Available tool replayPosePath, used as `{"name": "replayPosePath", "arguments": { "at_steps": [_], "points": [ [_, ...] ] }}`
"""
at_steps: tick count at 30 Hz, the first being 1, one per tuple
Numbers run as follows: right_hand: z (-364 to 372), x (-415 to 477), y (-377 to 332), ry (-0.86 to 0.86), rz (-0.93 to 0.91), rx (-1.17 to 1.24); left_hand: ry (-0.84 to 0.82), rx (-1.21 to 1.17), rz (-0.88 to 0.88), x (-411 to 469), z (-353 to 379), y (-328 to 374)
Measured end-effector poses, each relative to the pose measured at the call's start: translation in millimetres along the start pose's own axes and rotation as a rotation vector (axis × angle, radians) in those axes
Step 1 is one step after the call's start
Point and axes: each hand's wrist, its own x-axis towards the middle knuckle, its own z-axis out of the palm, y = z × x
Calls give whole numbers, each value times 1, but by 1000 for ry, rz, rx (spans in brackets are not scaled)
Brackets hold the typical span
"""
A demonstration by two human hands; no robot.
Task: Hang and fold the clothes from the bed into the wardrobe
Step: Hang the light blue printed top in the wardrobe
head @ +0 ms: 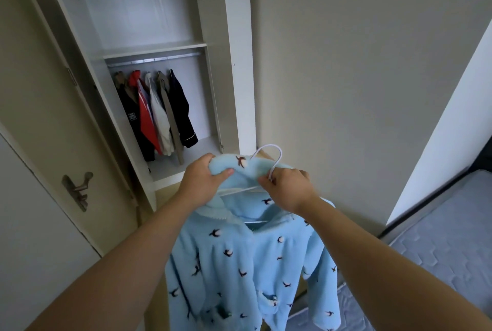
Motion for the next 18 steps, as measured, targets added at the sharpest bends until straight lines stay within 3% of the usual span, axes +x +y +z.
{"name": "replayPosePath", "arguments": {
  "at_steps": [6, 10, 18],
  "points": [
    [2, -3, -4, 40, -73, -47, -196, 171, 219, -9, -1, 1],
    [6, -6, -5, 35, -82, 34, -367, 410, 232, -12, 3, -2],
    [-3, -5, -1, 76, -191, 36, -130, 232, 288, -6, 3, -3]
  ]
}}
